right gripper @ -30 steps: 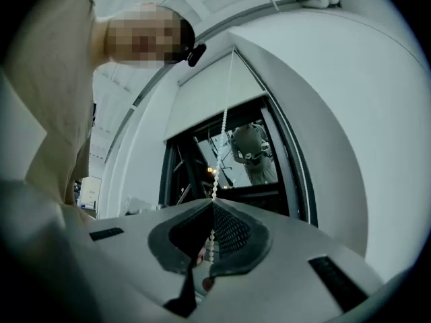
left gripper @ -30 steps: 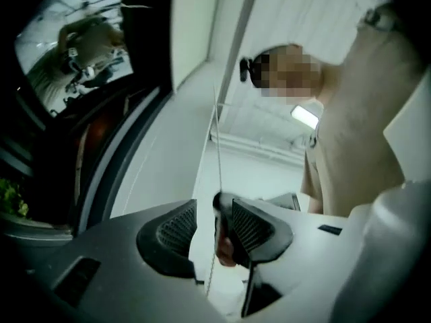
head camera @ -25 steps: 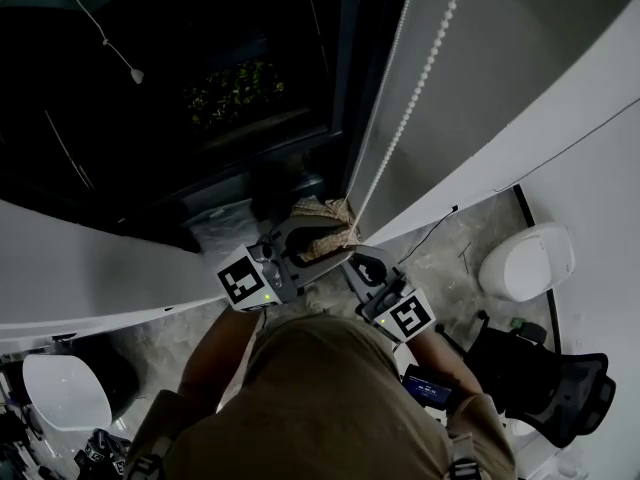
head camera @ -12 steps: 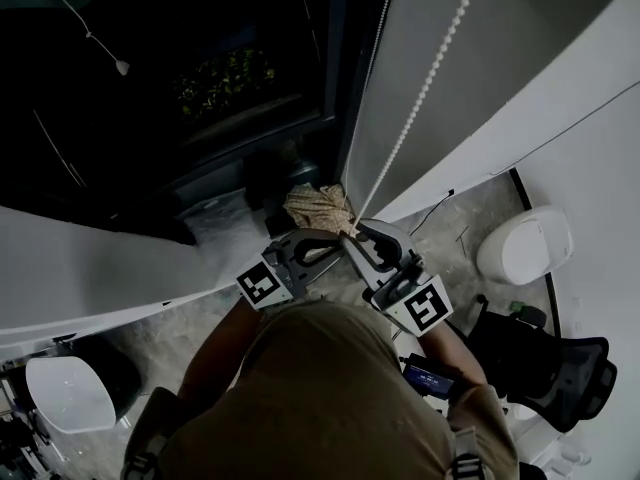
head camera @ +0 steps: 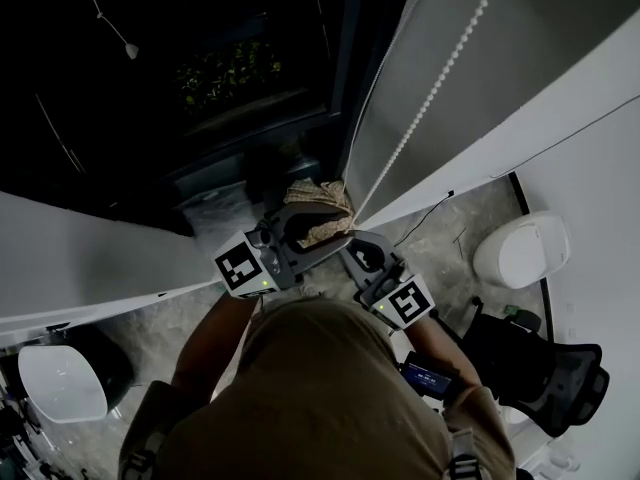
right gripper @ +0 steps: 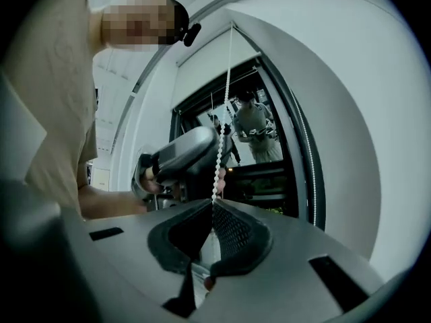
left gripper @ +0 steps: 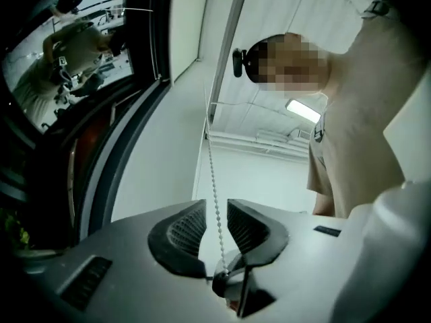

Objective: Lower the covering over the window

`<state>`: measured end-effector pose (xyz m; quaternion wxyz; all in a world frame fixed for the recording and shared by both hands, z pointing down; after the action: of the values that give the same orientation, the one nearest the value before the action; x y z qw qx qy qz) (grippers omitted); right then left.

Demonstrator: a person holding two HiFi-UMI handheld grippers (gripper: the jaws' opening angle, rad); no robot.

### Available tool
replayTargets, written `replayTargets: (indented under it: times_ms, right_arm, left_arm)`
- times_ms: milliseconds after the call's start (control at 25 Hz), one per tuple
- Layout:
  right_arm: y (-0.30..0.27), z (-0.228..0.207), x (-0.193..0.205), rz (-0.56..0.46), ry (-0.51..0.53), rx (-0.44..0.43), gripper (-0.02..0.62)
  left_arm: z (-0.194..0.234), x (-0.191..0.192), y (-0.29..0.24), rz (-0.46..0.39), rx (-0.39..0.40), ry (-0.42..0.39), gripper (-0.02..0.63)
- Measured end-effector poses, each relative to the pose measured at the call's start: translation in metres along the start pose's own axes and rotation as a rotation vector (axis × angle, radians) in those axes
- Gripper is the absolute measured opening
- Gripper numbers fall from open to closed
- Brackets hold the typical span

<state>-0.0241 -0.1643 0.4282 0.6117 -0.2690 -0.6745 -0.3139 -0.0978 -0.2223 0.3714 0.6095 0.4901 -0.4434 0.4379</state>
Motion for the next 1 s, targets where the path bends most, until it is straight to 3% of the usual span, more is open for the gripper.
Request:
replayTargets:
  times_ms: [40, 80, 160, 280, 400, 520, 560, 680, 720, 760, 800, 880, 960, 1000]
  right_arm:
    - [-0.002, 0.002, -0.001, 0.004, 0.011, -0.009, 0.014]
    - [-0.002, 0.004, -0.002, 0.007, 0.026, -0.020, 0.014]
    - [0.004, 0.010, -0.009, -0.008, 0.063, -0.047, 0.015]
    - [0.016, 0.011, -0.033, -0.095, 0.107, -0.013, 0.108]
    - [0.012, 0.004, -0.051, -0.114, 0.138, 0.037, 0.115]
    - [0.003, -0.004, -0.056, -0.089, 0.143, 0.065, 0.098]
    - [0.002, -0.006, -0.056, -0.088, 0.132, 0.073, 0.021]
    - [0.006, -0.012, -0.048, -0.115, 0.085, 0.095, 0.009]
    - [0.007, -0.014, -0.040, -0.109, 0.076, 0.095, 0.009]
    - [0.006, -0.015, -0.030, -0.084, 0.068, 0.088, 0.009]
    - [0.005, -0.014, -0.018, -0.049, 0.056, 0.073, 0.009]
    - [0.001, -0.008, 0.002, 0.006, 0.025, 0.034, 0.009]
    - [-0.003, -0.001, 0.009, 0.022, 0.017, 0.003, 0.009]
    - [-0.005, 0.001, 0.009, 0.026, 0.026, -0.007, 0.009]
  left_arm:
    - [-0.004, 0.000, -0.006, 0.030, -0.002, -0.019, 0.050]
    - [-0.006, 0.002, -0.009, 0.041, -0.012, -0.020, 0.020]
    - [-0.004, 0.005, -0.007, 0.018, -0.047, 0.007, 0.017]
    - [0.007, 0.025, 0.005, 0.050, -0.087, -0.014, 0.017]
    - [0.000, 0.062, 0.012, 0.128, -0.069, -0.019, 0.017]
    - [-0.013, 0.075, 0.013, 0.140, -0.047, 0.027, 0.017]
    - [-0.015, 0.074, 0.013, 0.139, -0.042, 0.034, 0.017]
    - [-0.012, 0.064, 0.021, 0.111, -0.025, 0.068, 0.018]
    - [-0.006, 0.058, 0.025, 0.087, -0.022, 0.085, 0.054]
    - [-0.001, 0.050, 0.028, 0.057, -0.022, 0.088, 0.133]
    - [0.003, 0.041, 0.029, 0.027, -0.026, 0.075, 0.141]
    - [0.006, 0.021, 0.019, -0.009, -0.035, 0.043, 0.141]
    - [0.003, 0.009, 0.003, 0.023, -0.045, 0.010, 0.141]
    - [0.002, 0.008, -0.003, 0.045, -0.050, 0.000, 0.085]
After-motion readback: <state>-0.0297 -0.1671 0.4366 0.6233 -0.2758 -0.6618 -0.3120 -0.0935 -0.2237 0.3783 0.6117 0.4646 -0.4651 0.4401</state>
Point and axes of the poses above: the fingertips, and each gripper's own axes: y backward along the fingers, z to its left, x out of its underside, the point moved 6 cm from there along y, backward along the fingers, and after that the axes turned 15 degrees about -x, right-handed, at the moved point
